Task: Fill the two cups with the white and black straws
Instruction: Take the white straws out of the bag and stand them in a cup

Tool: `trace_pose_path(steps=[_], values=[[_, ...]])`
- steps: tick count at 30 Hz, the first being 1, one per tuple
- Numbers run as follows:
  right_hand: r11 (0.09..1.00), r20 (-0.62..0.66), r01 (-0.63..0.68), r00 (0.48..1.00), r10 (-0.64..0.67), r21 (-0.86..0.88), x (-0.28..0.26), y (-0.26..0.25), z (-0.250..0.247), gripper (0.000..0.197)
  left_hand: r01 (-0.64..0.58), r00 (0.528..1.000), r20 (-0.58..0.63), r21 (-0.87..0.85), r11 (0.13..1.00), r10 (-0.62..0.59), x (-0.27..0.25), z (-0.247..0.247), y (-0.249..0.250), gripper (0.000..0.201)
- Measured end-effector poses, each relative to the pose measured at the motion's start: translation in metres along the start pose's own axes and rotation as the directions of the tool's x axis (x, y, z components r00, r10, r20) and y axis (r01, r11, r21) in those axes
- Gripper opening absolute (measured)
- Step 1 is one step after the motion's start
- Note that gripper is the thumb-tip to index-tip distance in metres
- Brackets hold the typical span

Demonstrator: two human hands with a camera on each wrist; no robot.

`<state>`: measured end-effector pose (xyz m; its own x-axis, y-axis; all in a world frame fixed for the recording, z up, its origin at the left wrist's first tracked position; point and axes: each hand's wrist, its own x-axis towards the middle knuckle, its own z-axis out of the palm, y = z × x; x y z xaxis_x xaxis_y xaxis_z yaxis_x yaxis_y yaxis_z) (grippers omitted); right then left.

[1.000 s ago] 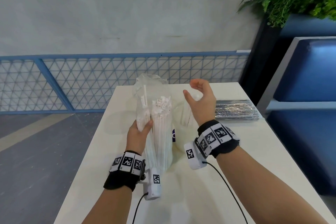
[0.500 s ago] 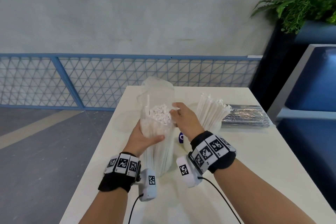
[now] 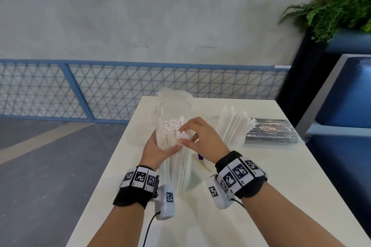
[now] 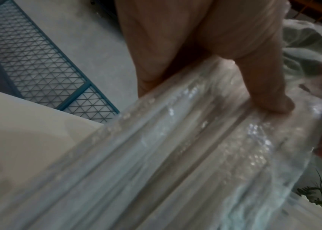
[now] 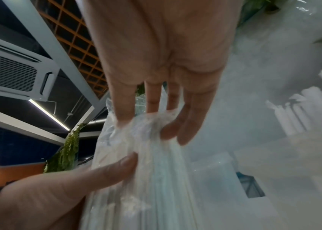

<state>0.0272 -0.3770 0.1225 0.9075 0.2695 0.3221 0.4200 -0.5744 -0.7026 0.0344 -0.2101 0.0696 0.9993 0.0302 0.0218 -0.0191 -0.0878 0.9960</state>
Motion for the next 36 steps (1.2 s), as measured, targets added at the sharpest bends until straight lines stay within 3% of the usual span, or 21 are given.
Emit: trace_pose_path(steps=[2, 5, 10, 13, 17, 20, 23, 25, 26, 28, 31, 34, 36], values=[[0.999, 0.038, -0.012, 0.999, 0.01, 0.052, 0.001, 0.003, -0.003, 0.026, 0.005, 0.999, 0.048, 0.007, 1.0, -0.005, -0.001, -0.001, 0.001, 0.085], [0.992, -0.016, -0.029, 0.999, 0.031, 0.119, 0.0, 0.004, -0.003, 0.011, 0.016, 0.999, 0.039, 0.042, 0.999, -0.017, 0.001, 0.001, 0.0, 0.093], [0.985, -0.119, -0.123, 0.983, 0.137, 0.118, -0.005, 0.002, 0.006, 0.02, 0.02, 1.0, -0.024, 0.067, 0.998, -0.018, 0.002, 0.001, -0.004, 0.089], [0.974, -0.199, -0.168, 0.96, 0.196, 0.153, -0.003, -0.001, 0.011, 0.037, 0.008, 1.0, 0.015, 0.085, 0.996, -0.009, 0.0, 0.001, -0.006, 0.089], [0.869, -0.04, -0.34, 0.925, 0.378, 0.359, -0.001, 0.002, 0.013, 0.03, 0.005, 0.998, 0.06, 0.072, 0.997, -0.01, -0.003, 0.004, -0.007, 0.088], [0.758, -0.023, -0.332, 0.909, 0.415, 0.561, -0.005, 0.008, 0.016, 0.022, 0.008, 0.999, 0.048, 0.048, 0.999, -0.011, -0.001, 0.004, -0.007, 0.087], [0.697, -0.038, -0.336, 0.886, 0.462, 0.633, -0.01, 0.011, 0.02, 0.022, 0.0, 1.0, 0.023, 0.031, 1.0, 0.0, -0.001, 0.004, -0.008, 0.082], [0.714, -0.057, -0.354, 0.874, 0.482, 0.603, -0.01, 0.012, 0.021, 0.024, -0.011, 1.0, 0.014, 0.037, 0.999, 0.011, -0.001, 0.005, -0.008, 0.076], [0.764, -0.079, -0.366, 0.877, 0.474, 0.531, -0.01, 0.012, 0.021, 0.026, -0.015, 1.0, 0.016, 0.039, 0.999, 0.014, -0.001, 0.006, -0.008, 0.073], [0.912, -0.123, -0.35, 0.917, 0.38, 0.215, -0.008, 0.013, 0.019, 0.028, -0.011, 1.0, 0.018, 0.044, 0.999, 0.011, -0.001, 0.006, -0.008, 0.069], [0.968, -0.173, -0.211, 0.967, 0.187, -0.136, -0.008, 0.012, 0.015, 0.035, 0.005, 1.0, 0.028, 0.029, 1.0, -0.006, -0.001, 0.004, -0.009, 0.075], [0.986, -0.217, -0.073, 0.975, 0.04, -0.148, -0.005, 0.004, 0.011, 0.041, 0.012, 0.997, 0.071, 0.024, 1.0, -0.013, -0.002, 0.004, -0.008, 0.077], [0.989, -0.138, -0.105, 0.986, 0.091, -0.105, 0.0, 0.002, 0.012, 0.048, 0.014, 0.997, 0.08, 0.023, 1.0, -0.016, -0.002, 0.006, -0.007, 0.069]])
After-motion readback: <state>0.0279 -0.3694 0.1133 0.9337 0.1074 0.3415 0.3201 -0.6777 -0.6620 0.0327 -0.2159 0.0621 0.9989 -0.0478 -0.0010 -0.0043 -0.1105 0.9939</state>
